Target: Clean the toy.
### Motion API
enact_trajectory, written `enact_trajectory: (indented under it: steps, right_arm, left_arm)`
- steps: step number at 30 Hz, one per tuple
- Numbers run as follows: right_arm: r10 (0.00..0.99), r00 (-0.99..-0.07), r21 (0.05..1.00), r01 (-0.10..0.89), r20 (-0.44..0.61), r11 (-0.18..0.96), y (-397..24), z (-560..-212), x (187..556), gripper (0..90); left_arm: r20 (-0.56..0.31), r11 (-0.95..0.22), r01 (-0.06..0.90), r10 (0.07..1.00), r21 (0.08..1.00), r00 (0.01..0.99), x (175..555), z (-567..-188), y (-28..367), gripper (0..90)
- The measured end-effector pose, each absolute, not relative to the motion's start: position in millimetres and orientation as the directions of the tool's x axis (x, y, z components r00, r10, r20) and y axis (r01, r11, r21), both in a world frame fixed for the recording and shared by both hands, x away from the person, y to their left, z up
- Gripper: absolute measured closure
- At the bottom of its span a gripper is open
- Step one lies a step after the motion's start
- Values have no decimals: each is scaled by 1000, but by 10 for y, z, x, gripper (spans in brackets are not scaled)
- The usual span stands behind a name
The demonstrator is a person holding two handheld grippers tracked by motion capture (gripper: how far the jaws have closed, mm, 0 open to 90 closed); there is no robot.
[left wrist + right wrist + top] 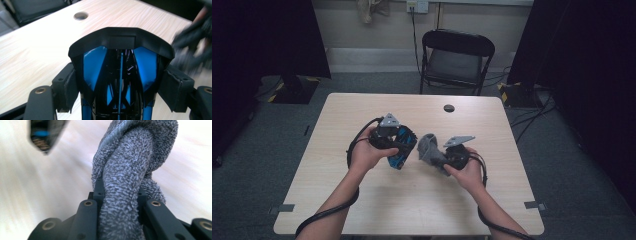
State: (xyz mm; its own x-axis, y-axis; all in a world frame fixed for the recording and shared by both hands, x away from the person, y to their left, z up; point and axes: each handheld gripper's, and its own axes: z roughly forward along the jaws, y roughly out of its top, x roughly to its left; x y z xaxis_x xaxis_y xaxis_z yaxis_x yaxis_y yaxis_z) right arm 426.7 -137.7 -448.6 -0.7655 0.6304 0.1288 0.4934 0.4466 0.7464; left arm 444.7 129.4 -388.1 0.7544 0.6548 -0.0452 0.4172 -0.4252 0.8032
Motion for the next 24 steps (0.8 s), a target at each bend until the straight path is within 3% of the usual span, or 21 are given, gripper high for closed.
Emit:
enact_trajectory:
  steps: [11,24]
  right_arm:
    - [750,-655,762,531,93,370,-1984,-4372,4455,725]
    - [804,-586,741,583,98,334,-2305,-4446,4522,725]
  left_arm:
    - [-60,-424,494,710,759,702,4482,-4064,1701,253]
    - [-63,-427,580,766,694,640,4556,-4232,2076,254]
